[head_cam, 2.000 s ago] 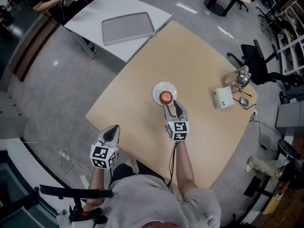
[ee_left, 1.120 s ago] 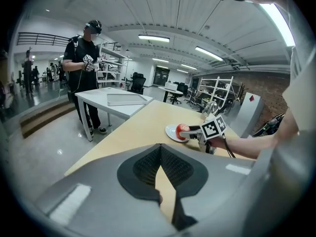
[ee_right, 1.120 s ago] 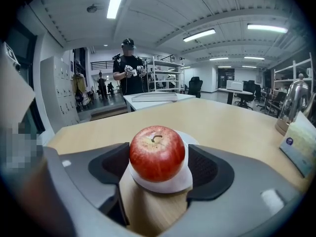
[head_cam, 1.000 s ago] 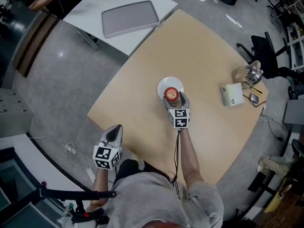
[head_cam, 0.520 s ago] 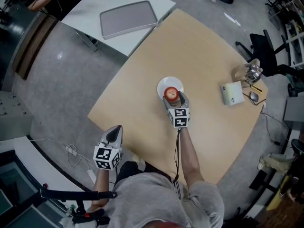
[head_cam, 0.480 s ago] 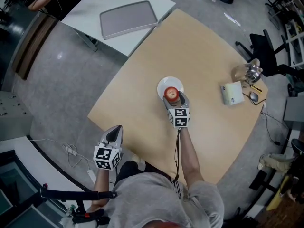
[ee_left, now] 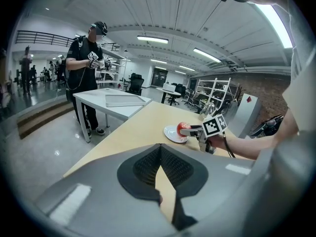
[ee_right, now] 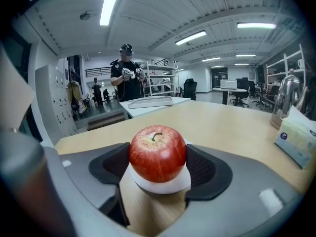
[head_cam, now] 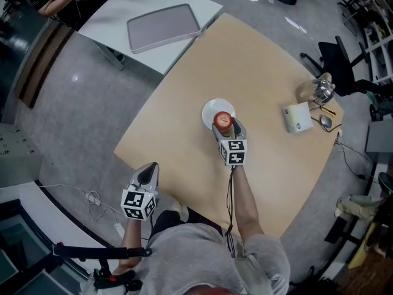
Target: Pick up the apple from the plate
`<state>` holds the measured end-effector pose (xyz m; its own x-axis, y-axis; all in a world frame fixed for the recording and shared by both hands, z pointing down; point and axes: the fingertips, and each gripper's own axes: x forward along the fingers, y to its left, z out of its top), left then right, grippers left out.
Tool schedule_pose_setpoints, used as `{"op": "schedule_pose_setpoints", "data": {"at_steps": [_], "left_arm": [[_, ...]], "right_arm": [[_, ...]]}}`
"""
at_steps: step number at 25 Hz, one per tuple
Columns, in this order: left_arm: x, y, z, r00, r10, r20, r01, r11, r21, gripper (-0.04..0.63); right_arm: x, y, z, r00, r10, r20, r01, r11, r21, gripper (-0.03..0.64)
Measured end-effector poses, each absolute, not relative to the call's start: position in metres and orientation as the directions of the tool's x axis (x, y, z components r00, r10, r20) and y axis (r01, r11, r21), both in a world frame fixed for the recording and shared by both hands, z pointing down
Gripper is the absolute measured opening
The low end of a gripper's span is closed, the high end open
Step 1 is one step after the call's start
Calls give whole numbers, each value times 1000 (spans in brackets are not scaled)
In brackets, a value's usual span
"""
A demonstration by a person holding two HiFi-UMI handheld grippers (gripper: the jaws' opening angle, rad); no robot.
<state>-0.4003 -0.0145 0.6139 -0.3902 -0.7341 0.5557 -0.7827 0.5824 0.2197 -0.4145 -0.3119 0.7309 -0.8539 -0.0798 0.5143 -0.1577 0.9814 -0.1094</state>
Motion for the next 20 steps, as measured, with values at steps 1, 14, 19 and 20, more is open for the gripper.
{"op": "schedule_pose_setpoints", "data": {"at_steps": [1, 14, 19, 20], "left_arm": [[-399, -15, 613, -388, -737, 554, -785, 579, 220, 20], [-385, -19, 600, -360, -777, 516, -822, 526, 218, 20], [-369, -20, 588, -341, -797, 499, -844, 493, 212, 20], [-366, -20, 585, -336, -801, 496, -848, 486, 210, 20]], "right_arm": [[-413, -312, 727, -856, -81, 510, -158, 981, -109, 362], [-380, -312, 676, -885, -126, 448, -194, 975, -108, 362], [-350, -309, 649, -898, -155, 412, -226, 966, -127, 362], [-343, -308, 644, -899, -163, 405, -233, 964, -127, 362]]}}
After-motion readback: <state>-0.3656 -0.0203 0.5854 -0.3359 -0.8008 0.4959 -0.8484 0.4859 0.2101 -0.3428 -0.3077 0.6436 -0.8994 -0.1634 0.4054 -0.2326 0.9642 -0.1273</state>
